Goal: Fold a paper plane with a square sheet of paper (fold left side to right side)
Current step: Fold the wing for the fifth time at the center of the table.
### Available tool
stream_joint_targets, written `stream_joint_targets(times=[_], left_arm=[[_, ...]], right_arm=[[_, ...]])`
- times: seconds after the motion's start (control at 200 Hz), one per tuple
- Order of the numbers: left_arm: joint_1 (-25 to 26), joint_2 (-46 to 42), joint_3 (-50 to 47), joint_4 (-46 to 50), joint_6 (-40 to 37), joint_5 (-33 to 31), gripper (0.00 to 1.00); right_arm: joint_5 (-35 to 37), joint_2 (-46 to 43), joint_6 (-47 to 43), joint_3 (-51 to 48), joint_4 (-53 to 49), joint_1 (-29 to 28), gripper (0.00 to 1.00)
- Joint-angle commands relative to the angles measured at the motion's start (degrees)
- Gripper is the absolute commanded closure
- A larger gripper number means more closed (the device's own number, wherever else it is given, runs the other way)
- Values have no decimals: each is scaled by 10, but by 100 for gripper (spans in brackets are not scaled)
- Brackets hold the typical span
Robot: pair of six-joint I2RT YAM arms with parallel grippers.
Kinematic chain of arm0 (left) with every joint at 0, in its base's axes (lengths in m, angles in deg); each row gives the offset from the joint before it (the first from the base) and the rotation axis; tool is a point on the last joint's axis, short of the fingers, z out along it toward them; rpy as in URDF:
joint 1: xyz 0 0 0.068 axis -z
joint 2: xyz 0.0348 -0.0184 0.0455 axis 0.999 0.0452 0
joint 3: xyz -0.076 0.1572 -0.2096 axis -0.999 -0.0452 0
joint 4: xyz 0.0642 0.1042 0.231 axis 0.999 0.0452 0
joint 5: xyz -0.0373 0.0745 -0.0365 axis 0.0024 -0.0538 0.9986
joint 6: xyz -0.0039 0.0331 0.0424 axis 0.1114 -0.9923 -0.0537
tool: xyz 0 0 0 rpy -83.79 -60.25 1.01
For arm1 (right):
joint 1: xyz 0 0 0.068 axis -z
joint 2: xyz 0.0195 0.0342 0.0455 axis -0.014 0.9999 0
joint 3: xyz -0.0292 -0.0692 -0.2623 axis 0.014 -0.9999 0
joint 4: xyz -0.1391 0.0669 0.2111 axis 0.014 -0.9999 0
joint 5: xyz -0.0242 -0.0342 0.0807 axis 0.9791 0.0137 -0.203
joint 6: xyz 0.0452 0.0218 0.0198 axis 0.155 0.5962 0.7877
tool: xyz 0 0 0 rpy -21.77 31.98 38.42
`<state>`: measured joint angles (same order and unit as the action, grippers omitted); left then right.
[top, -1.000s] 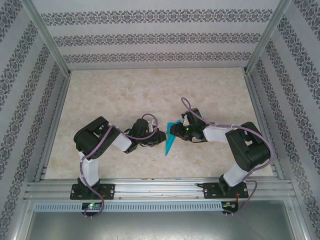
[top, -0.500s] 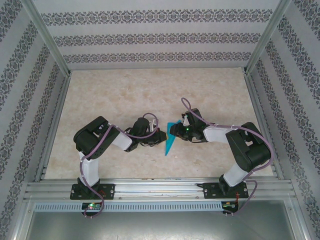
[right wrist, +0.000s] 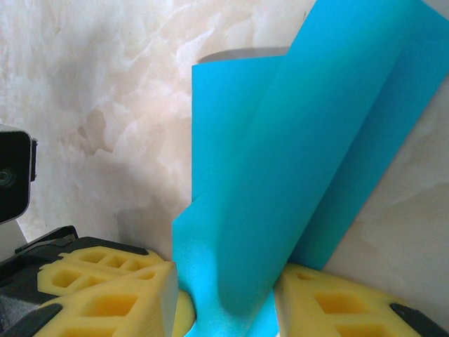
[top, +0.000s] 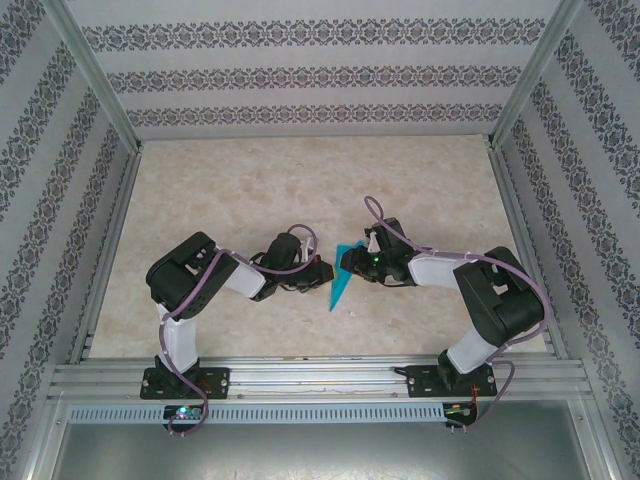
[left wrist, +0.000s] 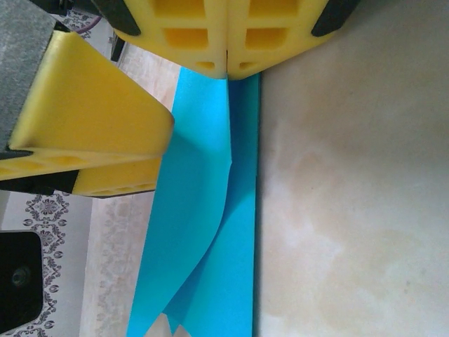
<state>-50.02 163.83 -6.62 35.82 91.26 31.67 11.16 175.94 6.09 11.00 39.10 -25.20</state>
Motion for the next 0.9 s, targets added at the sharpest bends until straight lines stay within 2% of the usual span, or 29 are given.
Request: stream_joint_targets(times=[0.0,0.415,0.894], left_arm=[[7,37,6,85,-27,-43,100],[13,49,24,109,-35,-41,100],[21,48,41,125,-47,-38,100]], right_arm=[[1,-17,2,-7,4,5,58],[9,-34,3,-10,-21,12,58],[15,-96,-17,-1,-110,35,58]])
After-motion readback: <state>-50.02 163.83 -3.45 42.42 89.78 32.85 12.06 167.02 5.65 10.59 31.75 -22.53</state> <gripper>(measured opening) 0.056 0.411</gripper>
